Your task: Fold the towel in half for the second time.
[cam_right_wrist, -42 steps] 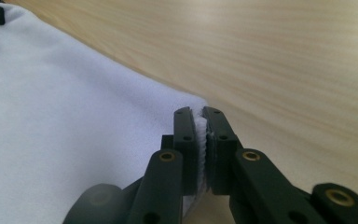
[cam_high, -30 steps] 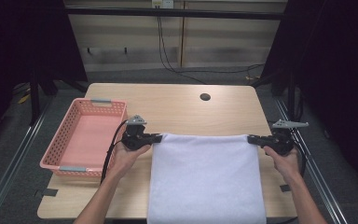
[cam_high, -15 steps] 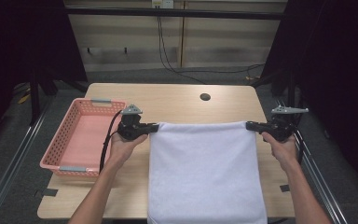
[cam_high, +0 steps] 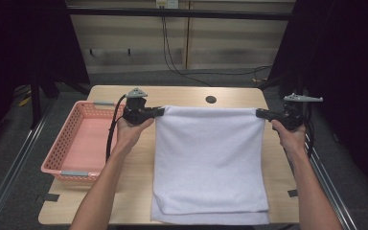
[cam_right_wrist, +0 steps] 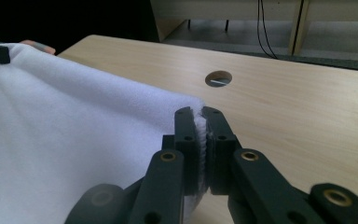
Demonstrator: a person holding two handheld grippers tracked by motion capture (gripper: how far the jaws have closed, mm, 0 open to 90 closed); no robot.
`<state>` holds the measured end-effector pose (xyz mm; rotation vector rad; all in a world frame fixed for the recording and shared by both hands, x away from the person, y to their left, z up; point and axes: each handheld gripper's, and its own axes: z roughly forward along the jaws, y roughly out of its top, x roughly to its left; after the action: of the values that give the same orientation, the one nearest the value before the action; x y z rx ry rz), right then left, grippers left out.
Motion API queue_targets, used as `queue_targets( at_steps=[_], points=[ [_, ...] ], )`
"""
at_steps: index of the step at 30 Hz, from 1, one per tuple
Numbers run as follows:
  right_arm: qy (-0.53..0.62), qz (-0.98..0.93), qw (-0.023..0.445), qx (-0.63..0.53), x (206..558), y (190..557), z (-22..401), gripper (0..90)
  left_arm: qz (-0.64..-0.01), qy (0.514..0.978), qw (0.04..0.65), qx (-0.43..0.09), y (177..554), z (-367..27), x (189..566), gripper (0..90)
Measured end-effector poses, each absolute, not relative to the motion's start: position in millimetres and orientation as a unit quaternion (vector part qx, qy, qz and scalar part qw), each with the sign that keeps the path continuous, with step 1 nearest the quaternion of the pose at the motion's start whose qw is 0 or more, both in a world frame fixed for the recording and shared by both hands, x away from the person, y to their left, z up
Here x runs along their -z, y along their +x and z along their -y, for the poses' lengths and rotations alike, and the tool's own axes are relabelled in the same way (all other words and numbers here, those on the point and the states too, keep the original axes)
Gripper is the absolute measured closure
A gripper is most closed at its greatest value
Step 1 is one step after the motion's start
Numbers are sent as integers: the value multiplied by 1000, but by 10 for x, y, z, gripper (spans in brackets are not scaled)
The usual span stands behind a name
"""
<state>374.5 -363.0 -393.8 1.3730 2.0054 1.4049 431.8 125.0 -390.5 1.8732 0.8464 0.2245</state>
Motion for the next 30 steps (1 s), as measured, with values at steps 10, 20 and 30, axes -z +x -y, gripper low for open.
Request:
queue_targets(
  at_steps=[10, 20, 30],
  points=[
    [460, -707, 175, -507, 3852, 3663, 3611, 857, -330, 786, 513, -105, 4179, -1290, 3860, 850],
    [430, -732, 155, -505, 3855, 3094, 3630, 856, -313, 778, 539, -80, 3646, -1384, 3942, 849],
    [412, -751, 139, -497, 3963, 2484, 3613, 854, -295, 786, 541, -53, 3116, -1504, 4031, 849]
  ],
)
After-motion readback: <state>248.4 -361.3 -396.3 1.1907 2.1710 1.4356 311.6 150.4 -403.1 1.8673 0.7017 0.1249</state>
